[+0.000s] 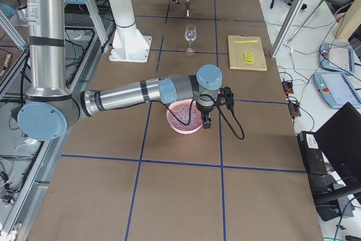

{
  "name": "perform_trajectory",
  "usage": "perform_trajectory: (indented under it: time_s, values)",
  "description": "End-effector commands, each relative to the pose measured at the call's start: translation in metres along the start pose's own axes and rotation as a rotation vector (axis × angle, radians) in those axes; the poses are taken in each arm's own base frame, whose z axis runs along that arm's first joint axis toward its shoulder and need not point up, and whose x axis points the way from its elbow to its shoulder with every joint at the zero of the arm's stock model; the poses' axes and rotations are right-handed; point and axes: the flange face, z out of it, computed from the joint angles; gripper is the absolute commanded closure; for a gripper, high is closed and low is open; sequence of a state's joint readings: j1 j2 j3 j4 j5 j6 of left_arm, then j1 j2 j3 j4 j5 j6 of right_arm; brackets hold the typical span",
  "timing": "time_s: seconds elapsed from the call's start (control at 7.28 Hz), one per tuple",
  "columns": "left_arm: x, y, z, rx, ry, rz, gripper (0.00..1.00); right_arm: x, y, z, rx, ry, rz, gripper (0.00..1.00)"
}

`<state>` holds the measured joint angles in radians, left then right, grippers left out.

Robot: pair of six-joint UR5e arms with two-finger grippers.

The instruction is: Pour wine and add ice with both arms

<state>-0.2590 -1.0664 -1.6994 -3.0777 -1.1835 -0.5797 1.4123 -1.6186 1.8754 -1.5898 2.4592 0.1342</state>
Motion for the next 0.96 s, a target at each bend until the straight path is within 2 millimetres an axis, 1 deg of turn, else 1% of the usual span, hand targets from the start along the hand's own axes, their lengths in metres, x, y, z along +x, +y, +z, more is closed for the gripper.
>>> perform_trajectory:
  time_s: [0.0,0.14,0.27,0.41,0.55,0.69,0.82]
  values:
    - [-0.061,0.005,-0.011,-0.088,0.03,0.073,0.0,-0.056,0.018,0.028,-0.035,0.061,0.054,0.0]
    - [-0.097,-0.007,-0.023,-0.092,0.039,0.104,0.0,-0.066,0.028,0.044,-0.042,0.066,0.105,0.0]
    - [-0.128,-0.023,-0.013,-0.109,0.088,0.039,0.0,-0.077,0.04,0.07,-0.051,0.099,0.204,0.0]
    - [-0.145,-0.039,-0.004,-0.162,0.121,-0.028,0.0,-0.089,0.047,0.09,-0.026,0.124,0.25,0.0]
    - [-0.164,-0.064,0.01,-0.213,0.112,-0.09,0.0,-0.084,0.054,0.106,-0.024,0.118,0.265,0.0]
    - [-0.174,-0.078,0.018,-0.25,0.113,-0.131,0.0,-0.082,0.056,0.118,-0.006,0.129,0.295,0.01]
    - [-0.177,-0.083,0.019,-0.252,0.115,-0.138,0.0,-0.095,0.058,0.134,0.052,0.158,0.325,0.02]
